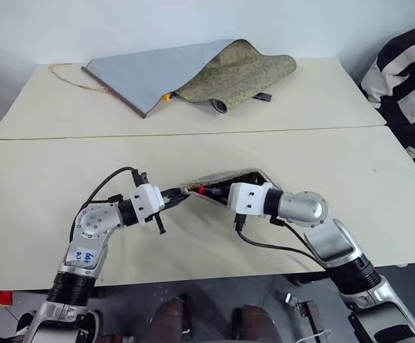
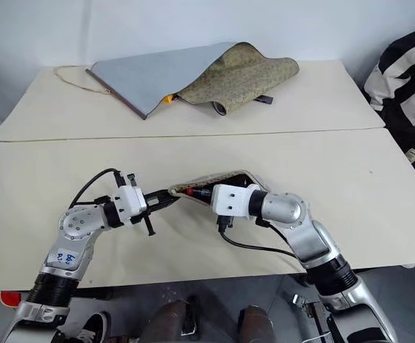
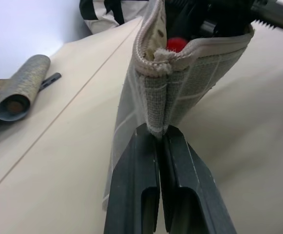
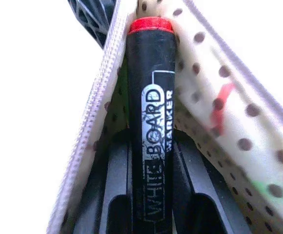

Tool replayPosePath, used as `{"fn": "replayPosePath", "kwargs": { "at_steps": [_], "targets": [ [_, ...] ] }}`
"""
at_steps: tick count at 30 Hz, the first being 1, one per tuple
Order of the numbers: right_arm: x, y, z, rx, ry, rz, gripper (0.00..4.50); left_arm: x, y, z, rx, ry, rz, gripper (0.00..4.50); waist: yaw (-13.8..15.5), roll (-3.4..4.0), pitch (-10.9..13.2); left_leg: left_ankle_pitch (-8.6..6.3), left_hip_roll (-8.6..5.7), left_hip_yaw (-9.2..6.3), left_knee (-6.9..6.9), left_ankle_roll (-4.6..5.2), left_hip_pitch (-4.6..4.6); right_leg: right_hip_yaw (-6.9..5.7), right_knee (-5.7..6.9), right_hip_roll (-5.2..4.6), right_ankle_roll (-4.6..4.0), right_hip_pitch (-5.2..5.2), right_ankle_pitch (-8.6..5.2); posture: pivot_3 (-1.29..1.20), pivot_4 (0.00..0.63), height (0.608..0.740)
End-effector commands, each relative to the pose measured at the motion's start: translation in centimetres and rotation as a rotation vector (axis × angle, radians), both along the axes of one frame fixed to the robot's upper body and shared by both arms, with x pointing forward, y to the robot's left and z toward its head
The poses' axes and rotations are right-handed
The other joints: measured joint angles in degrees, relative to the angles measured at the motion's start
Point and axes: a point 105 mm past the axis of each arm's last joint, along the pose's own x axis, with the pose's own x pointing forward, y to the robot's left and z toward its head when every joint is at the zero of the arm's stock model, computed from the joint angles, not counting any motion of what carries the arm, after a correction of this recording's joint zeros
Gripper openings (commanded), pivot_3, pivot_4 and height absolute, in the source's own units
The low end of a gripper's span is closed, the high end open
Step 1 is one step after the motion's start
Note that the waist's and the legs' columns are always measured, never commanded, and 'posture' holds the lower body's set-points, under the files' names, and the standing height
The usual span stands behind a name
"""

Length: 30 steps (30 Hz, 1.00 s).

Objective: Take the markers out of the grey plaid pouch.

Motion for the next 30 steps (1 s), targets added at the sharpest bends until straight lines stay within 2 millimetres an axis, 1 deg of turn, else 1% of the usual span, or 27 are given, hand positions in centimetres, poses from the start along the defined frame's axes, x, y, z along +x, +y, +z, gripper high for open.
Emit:
{"fn": "replayPosePath", "kwargs": {
  "at_steps": [1,4,6,10,12,14,15,16,17,20,24,28,30],
  "targets": [
    [-0.8,-0.7,2.7,0.096,-0.025,0.031,0.58,0.7,1.3,0.0,0.006,0.000,0.060,0.00,0.0,0.00,0.0,0.00,0.00,-0.03,0.01,0.01,0.01,-0.02,-0.03,0.00,0.00,0.03,0.00,0.00,0.150,0.740],
    [-1.7,-0.3,3.5,0.138,-0.010,0.086,0.58,0.8,1.4,-0.1,0.005,0.009,0.068,0.00,-0.1,0.00,0.0,0.00,0.01,-0.05,0.01,0.00,0.00,-0.05,-0.03,0.01,0.00,0.04,0.00,0.00,0.150,0.740],
    [-2.5,0.1,4.5,0.199,0.023,0.126,0.58,1.0,1.5,-0.2,0.007,0.007,0.081,0.00,-0.1,0.00,0.0,0.00,0.01,-0.07,0.01,0.00,0.01,-0.07,-0.02,0.01,0.00,0.05,0.00,0.00,0.150,0.740],
    [-4.0,1.5,5.9,0.295,0.101,0.201,0.58,1.5,1.2,0.0,-0.007,0.003,0.101,0.00,-0.1,0.00,0.0,0.00,0.00,-0.19,0.07,0.01,0.00,-0.18,-0.05,0.00,0.00,0.16,0.00,0.00,0.150,0.740],
    [-4.3,2.1,6.7,0.312,0.060,0.217,0.58,1.6,0.9,0.2,-0.014,-0.009,0.099,0.00,-0.1,0.00,0.0,-0.01,0.00,-0.22,0.08,0.01,0.01,-0.22,-0.06,0.00,0.00,0.18,0.00,0.00,0.150,0.740],
    [-2.2,1.3,4.9,0.206,0.028,0.107,0.58,1.4,0.7,0.6,-0.046,-0.001,0.087,0.00,0.0,0.00,0.0,-0.01,-0.01,-0.25,0.08,0.00,0.00,-0.25,-0.05,0.00,0.00,0.18,0.00,0.00,0.150,0.740],
    [-0.7,0.5,4.0,0.139,-0.010,0.027,0.58,1.2,0.7,0.8,-0.053,-0.004,0.081,0.00,0.1,0.00,0.0,-0.01,-0.04,-0.27,0.09,0.00,0.01,-0.26,-0.05,-0.01,0.00,0.20,0.00,0.00,0.150,0.740],
    [0.2,-0.2,3.2,0.064,-0.060,-0.018,0.58,1.1,0.7,0.9,-0.070,0.008,0.072,0.00,0.2,0.00,0.0,-0.02,-0.05,-0.31,0.12,0.01,0.01,-0.28,-0.05,-0.01,0.00,0.24,0.00,0.00,0.150,0.740],
    [0.3,-0.5,2.6,0.021,-0.064,-0.016,0.58,1.0,0.7,1.0,-0.083,0.020,0.067,0.00,0.4,0.00,0.0,-0.03,-0.06,-0.32,0.17,0.02,0.00,-0.27,-0.05,-0.02,0.00,0.26,0.00,0.00,0.150,0.740],
    [0.2,-0.3,2.4,0.041,-0.056,0.001,0.58,0.8,0.7,1.4,-0.103,0.016,0.064,0.00,0.6,-0.01,0.0,-0.03,-0.05,-0.32,0.16,0.01,-0.02,-0.25,-0.11,-0.01,0.00,0.24,0.00,0.00,0.150,0.740],
    [-0.4,0.1,2.0,0.037,-0.045,0.039,0.58,1.0,0.9,1.3,-0.100,0.029,0.076,0.00,0.3,0.00,0.0,-0.01,-0.02,-0.31,0.13,-0.02,0.00,-0.30,-0.12,0.03,0.00,0.27,0.00,0.00,0.150,0.740],
    [0.4,-0.4,2.3,-0.012,-0.103,0.010,0.58,1.0,0.8,1.3,-0.109,0.035,0.079,0.00,0.4,0.00,0.0,-0.01,-0.02,-0.33,0.15,-0.01,0.00,-0.33,-0.14,0.03,0.00,0.30,0.00,0.00,0.150,0.740],
    [0.5,-0.5,2.0,-0.033,-0.107,0.009,0.58,1.0,0.6,1.3,-0.114,0.037,0.075,0.00,0.6,0.00,0.0,-0.01,-0.03,-0.35,0.17,-0.01,0.00,-0.34,-0.15,0.02,0.00,0.32,0.00,0.00,0.150,0.740]
  ]
}}
